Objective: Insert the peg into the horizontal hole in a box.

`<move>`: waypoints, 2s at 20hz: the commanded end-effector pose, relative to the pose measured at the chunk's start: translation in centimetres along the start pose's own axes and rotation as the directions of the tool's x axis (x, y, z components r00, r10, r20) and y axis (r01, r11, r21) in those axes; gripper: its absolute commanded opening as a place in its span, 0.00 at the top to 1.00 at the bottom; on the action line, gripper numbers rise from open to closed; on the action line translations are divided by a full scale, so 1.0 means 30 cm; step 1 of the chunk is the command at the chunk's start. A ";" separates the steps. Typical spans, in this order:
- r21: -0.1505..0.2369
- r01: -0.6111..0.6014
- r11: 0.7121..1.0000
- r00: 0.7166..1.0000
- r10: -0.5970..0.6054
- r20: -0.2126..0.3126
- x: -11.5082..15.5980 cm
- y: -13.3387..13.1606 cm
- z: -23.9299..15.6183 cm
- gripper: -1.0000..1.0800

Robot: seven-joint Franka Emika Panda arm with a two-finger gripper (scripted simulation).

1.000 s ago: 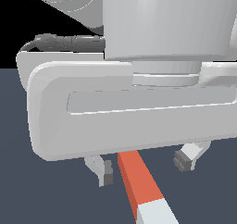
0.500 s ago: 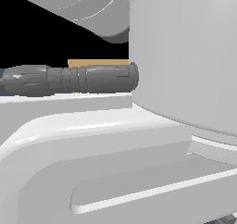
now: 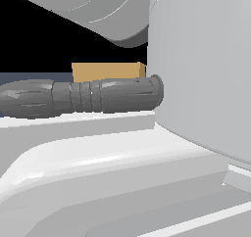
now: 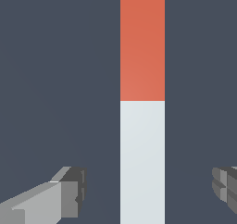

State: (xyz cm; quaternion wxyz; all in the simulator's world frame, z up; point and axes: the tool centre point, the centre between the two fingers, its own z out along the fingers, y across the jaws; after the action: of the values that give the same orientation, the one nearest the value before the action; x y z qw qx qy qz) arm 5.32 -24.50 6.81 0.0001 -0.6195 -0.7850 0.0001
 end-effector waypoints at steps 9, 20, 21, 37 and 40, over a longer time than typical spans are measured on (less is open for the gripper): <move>0.000 0.000 1.000 1.000 0.000 0.000 0.002 -0.002 0.081 0.04; 0.000 0.000 1.000 1.000 0.000 0.000 0.002 0.001 0.166 0.04; 0.000 0.000 1.000 1.000 0.000 0.000 0.002 0.001 0.166 1.00; 0.000 -0.007 1.000 1.000 0.007 0.000 0.013 -0.009 0.164 1.00; 0.000 -0.016 1.000 1.000 0.016 0.000 0.025 -0.021 0.160 1.00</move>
State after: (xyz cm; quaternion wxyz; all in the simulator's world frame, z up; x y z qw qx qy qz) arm 4.66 -24.06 1.81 0.0013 -0.6243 -0.7812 0.0006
